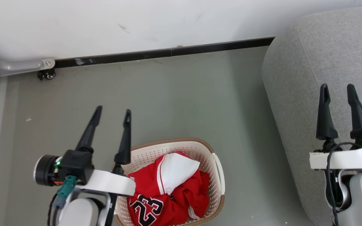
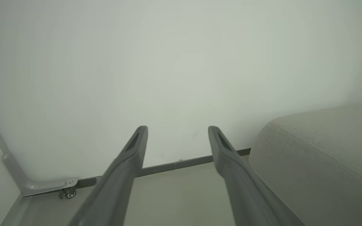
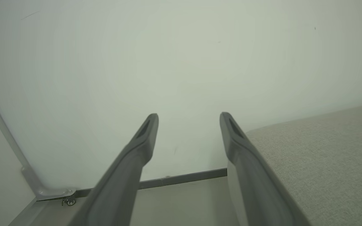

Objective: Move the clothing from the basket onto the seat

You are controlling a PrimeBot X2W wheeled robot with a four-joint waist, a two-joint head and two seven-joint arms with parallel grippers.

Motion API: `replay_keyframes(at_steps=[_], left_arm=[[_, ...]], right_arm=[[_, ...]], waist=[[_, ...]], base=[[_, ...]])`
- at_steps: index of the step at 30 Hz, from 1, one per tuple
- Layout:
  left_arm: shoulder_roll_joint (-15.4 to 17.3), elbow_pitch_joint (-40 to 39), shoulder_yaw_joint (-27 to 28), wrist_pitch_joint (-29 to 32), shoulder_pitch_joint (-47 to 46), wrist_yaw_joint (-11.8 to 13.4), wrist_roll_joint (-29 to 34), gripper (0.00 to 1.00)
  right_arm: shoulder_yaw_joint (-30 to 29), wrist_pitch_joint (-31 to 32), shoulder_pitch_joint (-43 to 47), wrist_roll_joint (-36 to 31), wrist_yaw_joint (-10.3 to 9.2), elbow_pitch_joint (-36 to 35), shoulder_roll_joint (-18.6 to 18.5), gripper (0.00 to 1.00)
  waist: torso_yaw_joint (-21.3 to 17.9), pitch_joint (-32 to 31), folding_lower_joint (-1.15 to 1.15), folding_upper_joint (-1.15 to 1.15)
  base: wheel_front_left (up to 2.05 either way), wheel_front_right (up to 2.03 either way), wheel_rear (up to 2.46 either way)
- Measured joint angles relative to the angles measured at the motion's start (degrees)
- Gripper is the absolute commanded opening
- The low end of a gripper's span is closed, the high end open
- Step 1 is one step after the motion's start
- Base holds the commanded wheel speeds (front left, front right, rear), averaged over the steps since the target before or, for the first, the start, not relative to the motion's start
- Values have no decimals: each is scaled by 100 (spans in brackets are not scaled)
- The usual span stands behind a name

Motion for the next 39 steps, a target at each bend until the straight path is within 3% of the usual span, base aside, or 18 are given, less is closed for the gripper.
replay_keyframes(at_steps=[12, 28, 39], left_arm=[[119, -1, 616, -42, 233, 200, -244, 100], [230, 365, 803, -41, 783, 199, -343, 100], [177, 467, 839, -41, 999, 198, -344, 100]], right_arm=[[35, 0, 353, -133, 0, -41, 4, 100], [165, 104, 910, -105, 0, -112, 25, 100], [319, 528, 1229, 69, 0, -71, 33, 100]], waist=[[-30, -335, 0, 0], [-90, -809, 0, 0], [-134, -1051, 0, 0]], base=[[0, 0, 0], [0, 0, 0], [0, 0, 0]])
